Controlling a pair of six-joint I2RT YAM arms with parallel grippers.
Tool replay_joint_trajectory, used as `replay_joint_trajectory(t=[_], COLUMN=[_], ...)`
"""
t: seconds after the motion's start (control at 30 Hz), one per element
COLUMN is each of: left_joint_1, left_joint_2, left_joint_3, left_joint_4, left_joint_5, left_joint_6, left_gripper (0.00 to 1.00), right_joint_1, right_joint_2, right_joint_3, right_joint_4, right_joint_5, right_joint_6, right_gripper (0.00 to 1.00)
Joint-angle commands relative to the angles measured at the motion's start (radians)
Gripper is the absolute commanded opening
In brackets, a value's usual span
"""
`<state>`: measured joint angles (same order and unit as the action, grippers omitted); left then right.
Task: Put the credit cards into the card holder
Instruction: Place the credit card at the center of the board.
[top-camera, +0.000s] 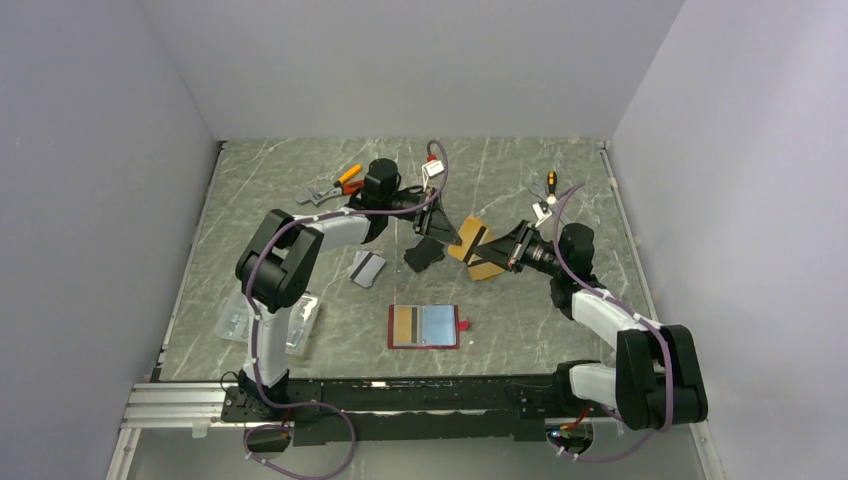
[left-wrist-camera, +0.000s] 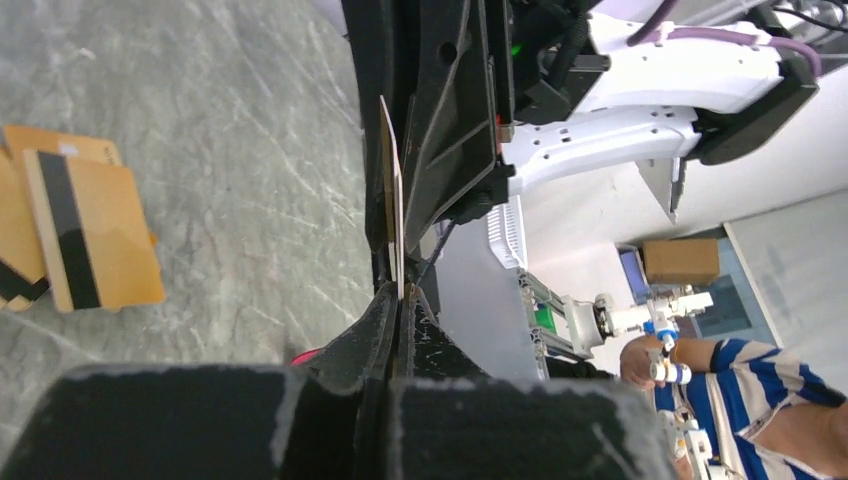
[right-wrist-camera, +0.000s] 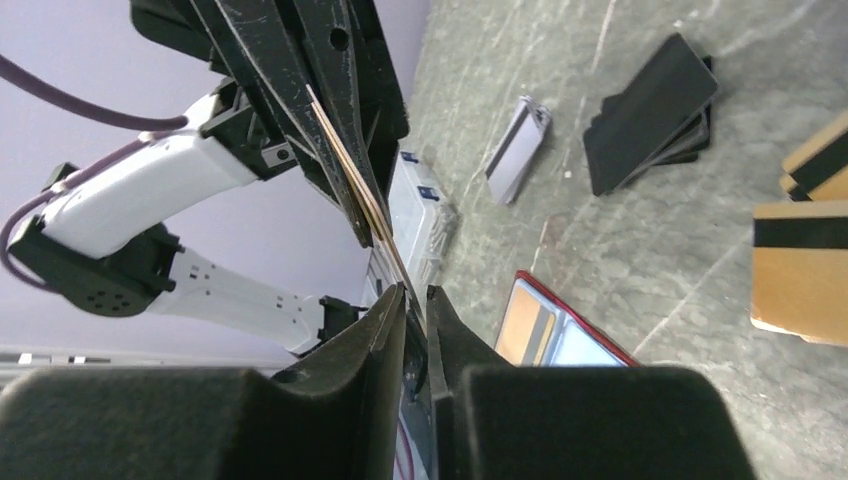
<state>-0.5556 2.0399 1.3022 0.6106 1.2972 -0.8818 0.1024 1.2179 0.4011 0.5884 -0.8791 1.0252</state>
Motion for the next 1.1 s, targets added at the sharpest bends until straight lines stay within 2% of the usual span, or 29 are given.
replay_joint_trajectory(t=[0.0,0.1,0.23,0.5,0.6,0.67,0.87,0.93,1.07], left_joint_1=[-0.025,-0.026,-0.027,-0.028,-0.029,-0.03,-0.033,-0.033,-0.033], left_joint_2=[-0.026,-0.037,-0.054,-0.089,-0.099,-0.105,-0.113,-0.106,-0.061], left_joint_3=[0.008,0.003,-0.007,-0.032,-0.037,-0.042,-0.032,-0.018,0.025], left_joint_4=[0.366,0.38,0.388,0.396,0.429,0.486,0.546,0.547,0.617], left_joint_5=[0.1,0.098,0.094,0.1,0.106,0.106,0.101,0.096,0.09], left_joint_6=[-0.245,-0.26,-0.267,-0.271,-0.3,-0.338,-0.406,-0.413,-0.486], left_gripper=[0.0,0.0,0.0,0.0,0.09,0.2,0.41,0.43,0.43], right_joint_1=[0.008,0.008,0.015,0.044,0.044,0.043,0.044,0.048,0.079], right_joint_2=[-0.033,-0.053,-0.064,-0.063,-0.078,-0.088,-0.089,-0.087,-0.074], right_joint_3=[0.037,0.047,0.057,0.084,0.085,0.085,0.074,0.072,0.108], right_joint_4=[0.117,0.139,0.137,0.098,0.025,-0.009,-0.008,0.008,-0.068], right_joint_5=[-0.023,-0.021,-0.001,0.065,0.096,0.112,0.078,0.051,0.026], right_joint_6=[0.054,0.077,0.08,0.064,0.028,0.012,0.01,0.011,-0.044], right_gripper=[0.19,0.24,0.25,0.21,0.16,0.13,0.06,0.05,0.06])
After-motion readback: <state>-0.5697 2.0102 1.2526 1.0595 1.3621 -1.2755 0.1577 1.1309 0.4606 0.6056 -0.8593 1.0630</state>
